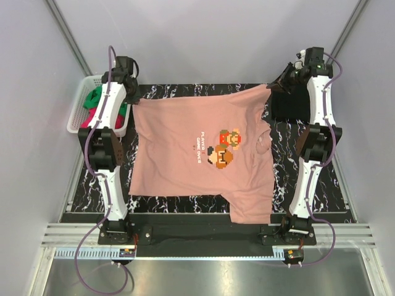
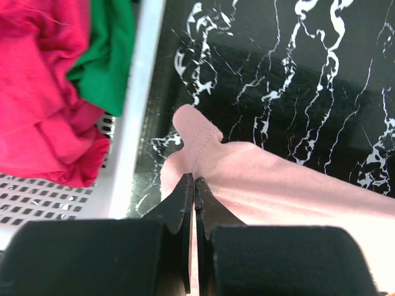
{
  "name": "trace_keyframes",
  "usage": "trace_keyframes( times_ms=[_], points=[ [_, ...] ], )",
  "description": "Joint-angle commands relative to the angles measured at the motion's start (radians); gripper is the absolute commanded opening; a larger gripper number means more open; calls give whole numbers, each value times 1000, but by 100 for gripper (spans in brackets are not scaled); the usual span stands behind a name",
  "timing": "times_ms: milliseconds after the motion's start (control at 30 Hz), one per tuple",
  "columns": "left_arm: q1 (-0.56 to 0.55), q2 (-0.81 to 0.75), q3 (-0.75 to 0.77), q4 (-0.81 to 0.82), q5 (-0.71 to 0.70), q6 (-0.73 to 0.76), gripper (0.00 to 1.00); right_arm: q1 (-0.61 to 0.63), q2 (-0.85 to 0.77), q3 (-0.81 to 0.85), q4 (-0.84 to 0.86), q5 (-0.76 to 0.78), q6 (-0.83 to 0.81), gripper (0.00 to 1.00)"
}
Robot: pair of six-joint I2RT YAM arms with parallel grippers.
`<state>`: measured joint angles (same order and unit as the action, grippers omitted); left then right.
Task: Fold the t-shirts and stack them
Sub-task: Fold the tshirt
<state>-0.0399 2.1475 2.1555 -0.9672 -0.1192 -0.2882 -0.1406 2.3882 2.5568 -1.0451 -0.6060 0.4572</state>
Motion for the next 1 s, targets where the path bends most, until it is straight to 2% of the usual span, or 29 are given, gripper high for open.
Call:
trace_keyframes(
  times_ms=[0, 533, 833, 967],
  points=[
    [29, -64, 15, 27, -42, 26, 0, -13, -89, 49, 14, 14, -9, 0],
    [31, -49, 41, 28, 46, 17, 0, -17, -83, 34, 31, -24, 8, 0],
    [-20, -113, -55, 51, 29, 15, 0, -17, -119, 6, 25, -18, 8, 0],
    [-23, -78, 29, -31, 15, 12, 0, -16, -144, -30, 22, -18, 3, 0]
  ],
)
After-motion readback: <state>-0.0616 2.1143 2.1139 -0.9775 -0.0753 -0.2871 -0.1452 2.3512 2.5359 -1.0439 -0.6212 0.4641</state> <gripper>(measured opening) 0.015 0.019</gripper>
